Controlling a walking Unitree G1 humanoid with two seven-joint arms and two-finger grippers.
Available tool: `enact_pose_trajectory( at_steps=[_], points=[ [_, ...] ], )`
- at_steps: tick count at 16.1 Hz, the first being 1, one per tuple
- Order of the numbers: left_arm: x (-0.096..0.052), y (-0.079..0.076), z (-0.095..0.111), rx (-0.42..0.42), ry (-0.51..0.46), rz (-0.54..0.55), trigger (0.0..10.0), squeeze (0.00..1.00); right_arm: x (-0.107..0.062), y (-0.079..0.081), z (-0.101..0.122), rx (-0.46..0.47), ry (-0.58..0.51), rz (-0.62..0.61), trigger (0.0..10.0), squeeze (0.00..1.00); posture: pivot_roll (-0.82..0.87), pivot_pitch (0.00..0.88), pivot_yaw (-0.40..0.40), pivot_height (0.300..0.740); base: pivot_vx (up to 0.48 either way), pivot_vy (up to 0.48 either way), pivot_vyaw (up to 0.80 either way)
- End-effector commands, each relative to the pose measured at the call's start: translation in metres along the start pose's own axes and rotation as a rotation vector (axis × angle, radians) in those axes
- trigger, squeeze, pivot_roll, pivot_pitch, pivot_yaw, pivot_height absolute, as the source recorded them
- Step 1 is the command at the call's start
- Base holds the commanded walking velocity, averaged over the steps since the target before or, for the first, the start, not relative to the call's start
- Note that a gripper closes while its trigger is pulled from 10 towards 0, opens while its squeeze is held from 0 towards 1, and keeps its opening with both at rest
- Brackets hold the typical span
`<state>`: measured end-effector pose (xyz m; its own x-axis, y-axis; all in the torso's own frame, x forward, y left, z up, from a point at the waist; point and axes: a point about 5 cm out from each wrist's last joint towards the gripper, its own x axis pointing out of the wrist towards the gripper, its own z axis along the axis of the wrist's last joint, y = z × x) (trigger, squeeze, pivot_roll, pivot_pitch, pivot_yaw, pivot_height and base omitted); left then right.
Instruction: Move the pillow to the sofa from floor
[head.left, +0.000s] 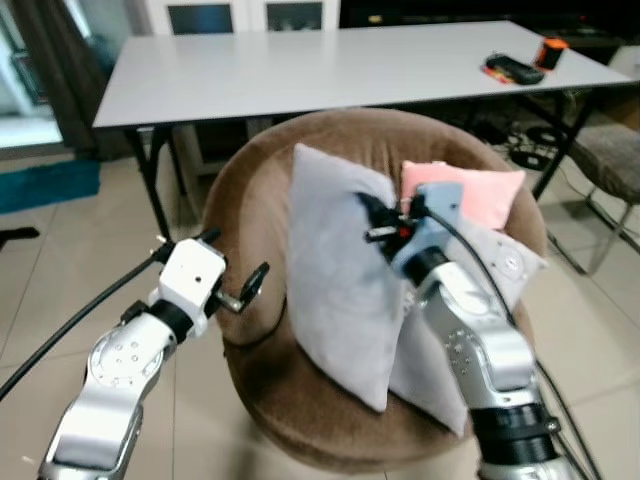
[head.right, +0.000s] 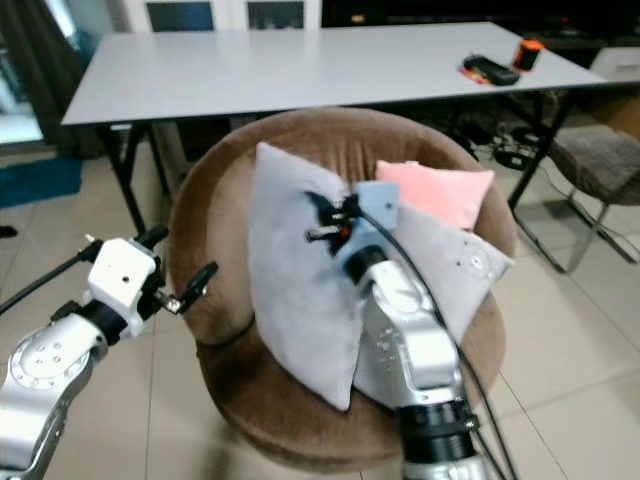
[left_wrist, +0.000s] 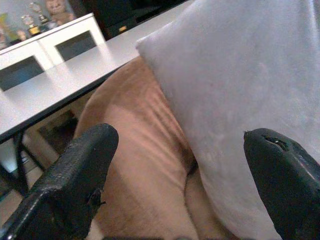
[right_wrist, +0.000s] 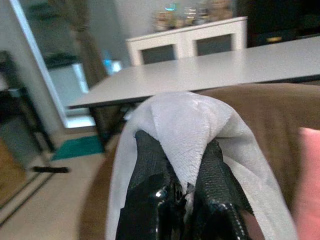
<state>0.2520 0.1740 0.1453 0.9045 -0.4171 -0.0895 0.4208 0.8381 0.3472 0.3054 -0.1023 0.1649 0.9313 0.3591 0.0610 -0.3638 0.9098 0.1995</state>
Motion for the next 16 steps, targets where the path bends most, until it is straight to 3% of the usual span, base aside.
enact_pose_trajectory(
  at_steps=[1,16],
  points=[
    [-0.0003,0.0015,0.0018,0.010,-0.001,0.001,10.0,0.26,0.0025,0.0014,0.0155,-0.010,-0.082,0.000,10.0,0.00,-0.01,0.000,-0.018,0.740,0.251,0.000,0.00],
    [0.0039,0.0033,0.0033,0.013,-0.007,-0.014,10.0,0.26,0.0057,0.0059,0.0126,-0.013,-0.079,0.013,10.0,0.00,-0.01,0.000,-0.003,0.740,0.251,0.000,0.00]
  ],
)
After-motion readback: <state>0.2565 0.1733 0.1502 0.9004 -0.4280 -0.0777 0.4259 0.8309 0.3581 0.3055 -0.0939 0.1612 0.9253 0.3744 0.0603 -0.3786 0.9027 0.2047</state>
